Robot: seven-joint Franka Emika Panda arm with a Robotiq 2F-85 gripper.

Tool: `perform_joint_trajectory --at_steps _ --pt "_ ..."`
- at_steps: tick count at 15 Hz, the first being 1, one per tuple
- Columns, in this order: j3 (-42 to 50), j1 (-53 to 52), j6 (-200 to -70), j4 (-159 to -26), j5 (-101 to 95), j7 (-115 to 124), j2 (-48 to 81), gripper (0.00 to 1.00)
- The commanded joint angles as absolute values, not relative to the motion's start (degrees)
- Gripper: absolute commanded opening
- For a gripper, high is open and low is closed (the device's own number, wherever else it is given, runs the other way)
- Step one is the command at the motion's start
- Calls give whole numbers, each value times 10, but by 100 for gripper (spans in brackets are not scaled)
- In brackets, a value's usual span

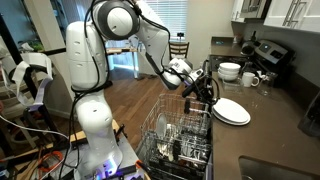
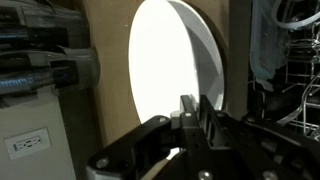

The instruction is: Take a plate from the dishwasher and stack it on the counter

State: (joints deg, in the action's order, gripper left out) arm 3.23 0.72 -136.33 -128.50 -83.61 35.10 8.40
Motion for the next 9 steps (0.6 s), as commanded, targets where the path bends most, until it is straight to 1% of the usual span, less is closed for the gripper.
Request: perform_joint_trajectory --at_steps 1,4,7,9 --pt "29 20 -1383 -1268 -836 329 98 17" --pt "29 20 -1391 -1267 -834 328 103 20" --pt "31 22 -1400 -1265 -832 325 109 33" --pt "31 23 -1403 -1265 -830 323 112 38"
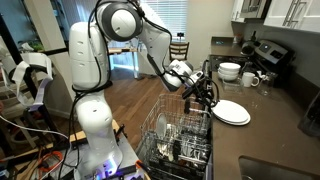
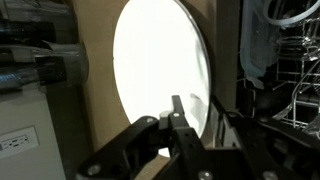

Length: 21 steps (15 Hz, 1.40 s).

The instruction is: Take a plate from the dishwasher and stack it on the counter

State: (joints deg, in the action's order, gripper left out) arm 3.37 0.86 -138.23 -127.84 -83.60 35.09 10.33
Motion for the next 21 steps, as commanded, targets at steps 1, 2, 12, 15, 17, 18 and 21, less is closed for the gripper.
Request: perform_joint_trajectory --at_steps 1,2,12,15,17,18,21 --pt "31 24 -1403 -1265 -829 322 112 43" --pt "31 25 -1406 -1265 -826 320 112 45" --pt "13 5 -1370 -1296 -753 254 62 97" --pt "2 -6 -1345 -1307 -755 250 40 100" --pt "-8 -13 -1337 -1320 -742 238 18 100" --pt "-13 -16 -1338 -1328 -732 230 7 100" --pt "-22 -23 -1358 -1351 -690 202 -28 100"
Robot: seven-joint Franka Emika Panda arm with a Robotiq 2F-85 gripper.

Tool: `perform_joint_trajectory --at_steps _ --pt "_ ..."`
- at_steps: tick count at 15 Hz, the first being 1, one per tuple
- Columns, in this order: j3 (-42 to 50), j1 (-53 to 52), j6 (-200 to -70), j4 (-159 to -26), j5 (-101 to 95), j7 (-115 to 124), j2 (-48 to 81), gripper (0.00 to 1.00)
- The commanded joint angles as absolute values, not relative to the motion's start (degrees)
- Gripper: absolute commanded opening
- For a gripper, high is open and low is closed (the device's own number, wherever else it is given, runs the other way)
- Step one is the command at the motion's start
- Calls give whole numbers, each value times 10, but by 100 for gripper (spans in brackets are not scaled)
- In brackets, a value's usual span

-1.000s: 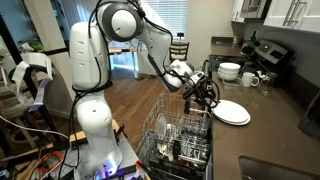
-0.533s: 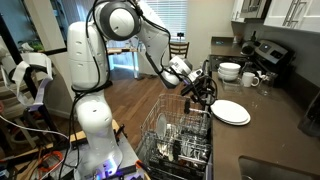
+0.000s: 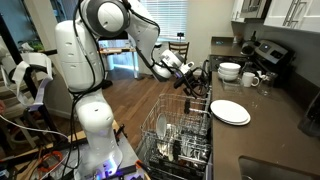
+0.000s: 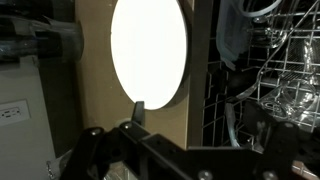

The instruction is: Take a plate from the dishwasher and stack it on the counter

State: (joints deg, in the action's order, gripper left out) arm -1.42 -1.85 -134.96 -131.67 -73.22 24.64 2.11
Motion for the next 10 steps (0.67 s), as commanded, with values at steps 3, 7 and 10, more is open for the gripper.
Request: perform_joint_trajectory --at_steps 3,7,10 --pt "-31 -33 -1366 -1372 -653 179 -62 100" --pt "-39 -47 -1371 -1399 -622 154 -103 100" --pt "-43 -45 -1360 -1384 -635 179 -86 100"
